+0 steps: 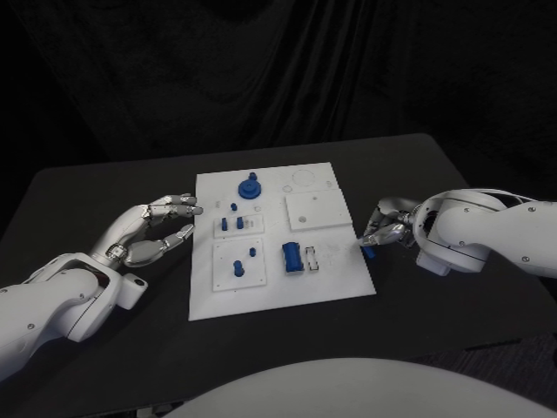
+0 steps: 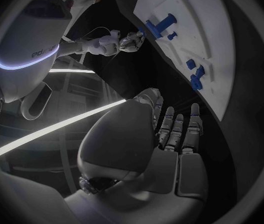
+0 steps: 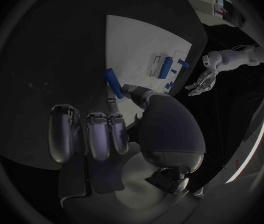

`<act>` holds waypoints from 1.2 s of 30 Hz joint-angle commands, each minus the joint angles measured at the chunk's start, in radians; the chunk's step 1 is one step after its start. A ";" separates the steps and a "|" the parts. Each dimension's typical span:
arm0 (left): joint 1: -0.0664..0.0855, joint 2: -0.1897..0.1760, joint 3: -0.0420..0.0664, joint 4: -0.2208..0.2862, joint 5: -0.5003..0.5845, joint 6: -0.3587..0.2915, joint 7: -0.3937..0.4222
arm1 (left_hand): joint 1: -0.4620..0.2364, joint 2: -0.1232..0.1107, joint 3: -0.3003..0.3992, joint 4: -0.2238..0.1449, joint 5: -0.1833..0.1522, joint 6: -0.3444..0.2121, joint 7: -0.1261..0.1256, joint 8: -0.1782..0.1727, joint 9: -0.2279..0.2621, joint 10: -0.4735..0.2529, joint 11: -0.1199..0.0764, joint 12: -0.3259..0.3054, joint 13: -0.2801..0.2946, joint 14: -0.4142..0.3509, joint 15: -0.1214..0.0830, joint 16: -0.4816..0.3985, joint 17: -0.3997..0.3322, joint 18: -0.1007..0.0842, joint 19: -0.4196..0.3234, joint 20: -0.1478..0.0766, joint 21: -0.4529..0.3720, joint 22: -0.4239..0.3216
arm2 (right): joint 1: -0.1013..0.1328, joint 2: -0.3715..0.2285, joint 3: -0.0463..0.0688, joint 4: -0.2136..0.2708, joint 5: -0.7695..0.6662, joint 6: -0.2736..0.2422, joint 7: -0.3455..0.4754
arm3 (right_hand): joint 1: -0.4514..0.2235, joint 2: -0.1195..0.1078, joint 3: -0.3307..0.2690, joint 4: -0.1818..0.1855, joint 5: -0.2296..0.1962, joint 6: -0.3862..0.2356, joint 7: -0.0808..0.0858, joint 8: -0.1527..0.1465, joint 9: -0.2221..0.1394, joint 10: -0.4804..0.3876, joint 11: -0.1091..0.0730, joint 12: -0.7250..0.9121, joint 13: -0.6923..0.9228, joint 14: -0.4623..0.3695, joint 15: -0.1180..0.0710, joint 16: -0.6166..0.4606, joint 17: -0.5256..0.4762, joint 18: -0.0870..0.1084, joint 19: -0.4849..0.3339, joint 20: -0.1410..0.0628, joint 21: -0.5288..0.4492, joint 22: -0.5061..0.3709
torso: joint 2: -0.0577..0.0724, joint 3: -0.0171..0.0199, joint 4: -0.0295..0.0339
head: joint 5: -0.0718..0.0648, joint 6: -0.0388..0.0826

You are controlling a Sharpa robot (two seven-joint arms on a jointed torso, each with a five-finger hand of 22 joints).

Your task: Assemble the parts on the task board

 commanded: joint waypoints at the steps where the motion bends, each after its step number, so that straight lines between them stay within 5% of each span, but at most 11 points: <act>1: -0.001 0.003 0.001 0.000 0.005 0.013 0.077 | -0.001 0.005 0.005 0.000 0.003 -0.002 0.006 0.000 -0.001 0.006 0.001 0.003 0.001 0.007 -0.001 0.004 0.001 0.019 0.009 0.000 0.005 -0.001 | 0.003 0.009 0.000 0.004 0.113 -0.042 0.030 | -0.006 0.000 -0.004 0.001 -0.003 0.007 0.001 0.004 0.001 0.104 -0.005 0.001 0.263 0.106 -0.004 0.006 0.263 -0.002 0.037 -0.008 -0.013 0.215 | 0.001 -0.0003 0.0009 | 0.008 0.000; 17: -0.002 0.012 0.001 -0.006 0.005 0.021 0.074 | -0.001 0.006 0.007 0.000 0.005 -0.003 0.007 0.000 -0.002 0.006 0.004 0.002 0.000 0.011 0.002 0.007 0.002 0.018 0.014 0.004 0.007 -0.002 | -0.027 0.079 -0.001 -0.010 0.146 -0.114 0.058 | -0.026 0.012 -0.022 0.003 -0.005 -0.004 0.003 0.006 0.008 0.104 -0.004 0.001 0.263 0.106 -0.003 0.006 0.263 0.001 0.030 -0.008 -0.027 0.210 | 0.001 -0.0004 0.0013 | 0.038 0.000; 36: -0.002 0.013 0.001 -0.007 0.005 0.037 0.067 | -0.002 0.008 0.010 0.000 0.006 -0.002 0.008 0.000 -0.002 0.006 0.007 0.001 0.000 0.015 0.006 0.011 0.002 0.017 0.017 0.007 0.009 -0.004 | -0.057 0.162 0.000 -0.050 0.148 -0.074 0.067 | -0.062 0.043 -0.104 0.011 -0.007 -0.029 0.007 0.012 0.027 0.104 0.001 0.001 0.263 0.106 0.001 0.006 0.263 0.006 0.018 -0.004 -0.049 0.203 | 0.003 0.0006 0.0032 | 0.054 0.000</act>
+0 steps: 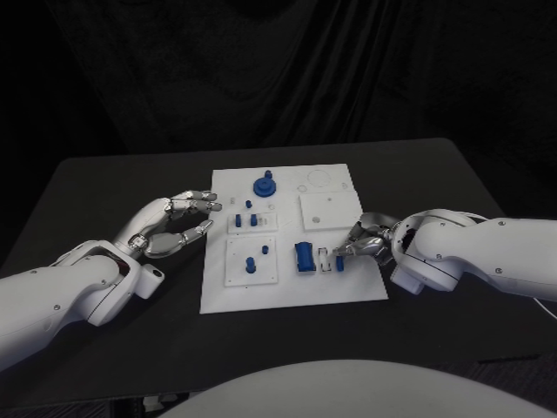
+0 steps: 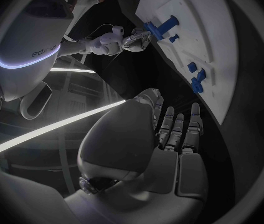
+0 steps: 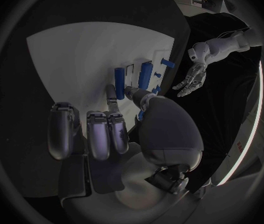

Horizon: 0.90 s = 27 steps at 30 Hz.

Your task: Assemble the parts on the task board

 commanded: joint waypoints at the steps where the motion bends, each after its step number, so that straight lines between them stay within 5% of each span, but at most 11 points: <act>1: -0.001 0.001 0.001 0.001 0.005 0.017 0.067 | -0.002 0.008 0.005 0.000 0.007 -0.002 0.009 0.000 -0.001 0.004 0.005 0.002 0.001 0.007 -0.002 0.007 0.001 0.017 0.008 0.004 0.005 -0.001 | -0.005 0.009 0.000 -0.006 0.005 0.019 0.006 | -0.009 -0.002 -0.008 0.001 -0.004 -0.008 0.000 0.000 -0.001 0.104 0.001 0.001 0.263 0.106 0.001 0.006 0.263 0.006 0.018 -0.004 -0.007 0.203 | 0.001 0.0005 0.0026 | 0.002 0.000; 27: -0.002 0.010 0.001 -0.013 0.005 0.031 0.060 | -0.002 0.009 0.007 0.000 0.008 0.000 0.010 0.001 -0.001 0.006 0.008 0.003 0.001 0.010 0.001 0.009 0.001 0.016 0.010 0.005 0.006 -0.003 | -0.006 0.035 0.000 -0.015 0.005 0.033 0.018 | -0.018 0.012 -0.052 0.005 -0.005 -0.020 0.003 0.003 0.006 0.104 0.004 0.001 0.263 0.106 0.004 0.006 0.263 0.009 0.012 -0.002 -0.019 0.200 | -0.001 -0.0004 -0.0012 | 0.016 0.000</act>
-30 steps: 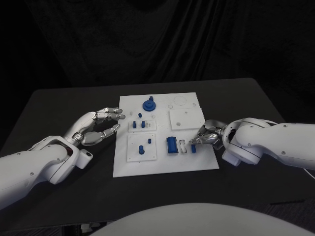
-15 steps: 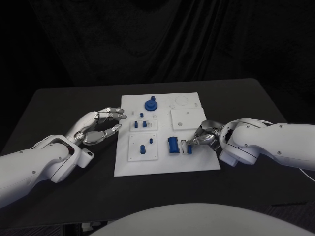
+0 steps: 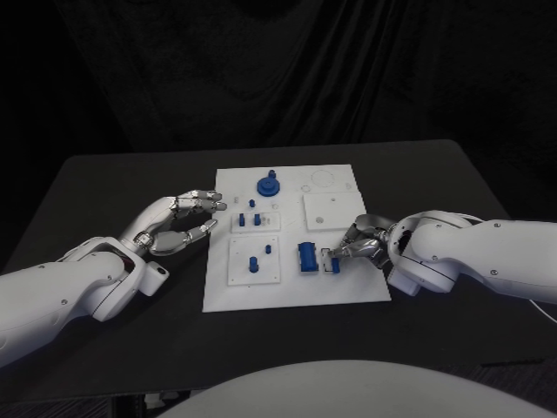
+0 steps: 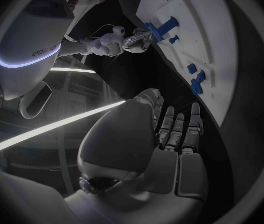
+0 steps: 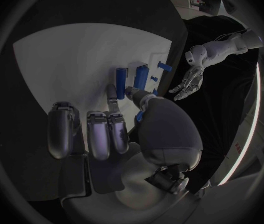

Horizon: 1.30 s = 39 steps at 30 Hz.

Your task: Assemble the parts on the task board

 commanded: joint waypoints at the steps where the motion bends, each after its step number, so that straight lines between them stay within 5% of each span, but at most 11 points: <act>1: -0.002 0.002 0.001 0.000 0.005 0.015 0.059 | -0.002 0.010 0.007 0.000 0.004 0.004 0.007 0.001 -0.001 0.002 0.005 0.003 0.001 0.006 -0.002 0.005 0.002 0.016 0.006 0.001 0.006 -0.002 | -0.004 0.002 0.000 0.000 0.002 0.014 0.001 | -0.006 0.000 -0.004 0.000 -0.005 -0.009 -0.001 0.002 0.001 0.104 0.004 0.001 0.263 0.106 0.004 0.006 0.263 0.009 0.012 -0.001 -0.007 0.200 | -0.001 0.0005 -0.0010 | 0.003 0.000; 39: -0.005 0.011 0.001 -0.010 0.005 0.037 0.041 | -0.002 0.013 0.012 0.000 0.006 0.005 0.010 0.002 -0.002 0.003 0.013 0.001 0.001 0.012 0.006 0.011 0.002 0.014 0.013 0.004 0.009 -0.004 | -0.003 0.010 0.002 -0.008 0.002 0.010 0.003 | -0.015 0.017 -0.045 0.011 -0.004 -0.012 -0.001 0.006 0.008 0.104 0.004 0.001 0.263 0.106 0.004 0.006 0.263 0.010 0.009 -0.001 -0.013 0.198 | -0.002 0.0015 -0.0007 | 0.014 0.000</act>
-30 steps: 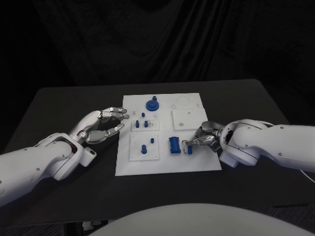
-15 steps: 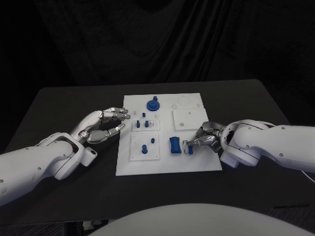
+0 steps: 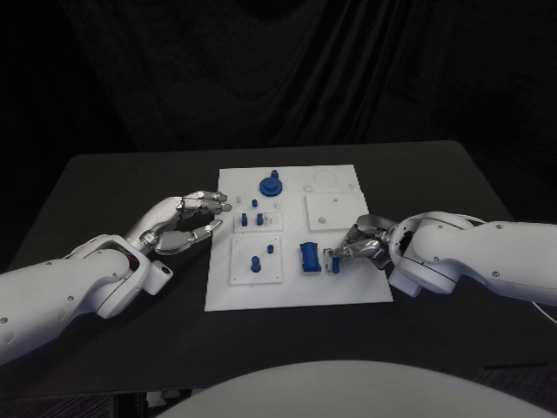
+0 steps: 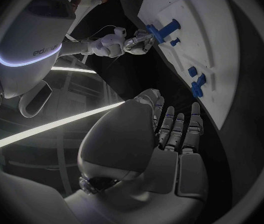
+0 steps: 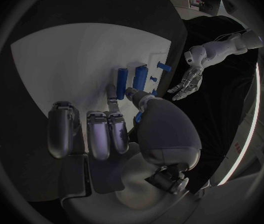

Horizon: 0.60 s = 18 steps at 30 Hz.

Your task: Assemble the parts on the task board

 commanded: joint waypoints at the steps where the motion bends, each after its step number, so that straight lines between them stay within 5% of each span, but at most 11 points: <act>1: -0.002 0.002 0.001 0.000 0.005 0.013 0.041 | 0.002 0.009 0.007 0.000 0.006 0.001 0.006 0.002 -0.001 0.000 0.009 0.001 0.001 0.005 -0.001 0.003 0.002 0.014 0.009 0.000 0.005 -0.001 | -0.003 0.001 0.001 -0.002 0.001 0.008 0.001 | -0.006 0.008 -0.010 0.001 -0.004 -0.005 -0.001 0.006 0.001 0.104 0.004 0.001 0.263 0.106 0.004 0.006 0.263 0.011 0.008 -0.001 -0.006 0.197 | -0.001 -0.0003 0.0008 | 0.002 0.000; 18: -0.003 0.005 0.001 -0.004 0.005 0.020 0.037 | 0.001 0.009 0.008 0.000 0.006 0.002 0.007 0.002 -0.001 0.000 0.012 0.000 0.001 0.008 0.001 0.006 0.002 0.013 0.012 0.001 0.006 -0.001 | -0.001 0.006 0.001 -0.005 0.001 0.016 -0.004 | -0.033 0.009 -0.068 0.034 -0.005 -0.015 0.002 0.005 0.004 0.104 0.006 0.001 0.263 0.106 0.007 0.006 0.263 0.013 0.003 0.001 -0.016 0.193 | -0.001 -0.0009 0.0007 | 0.005 0.000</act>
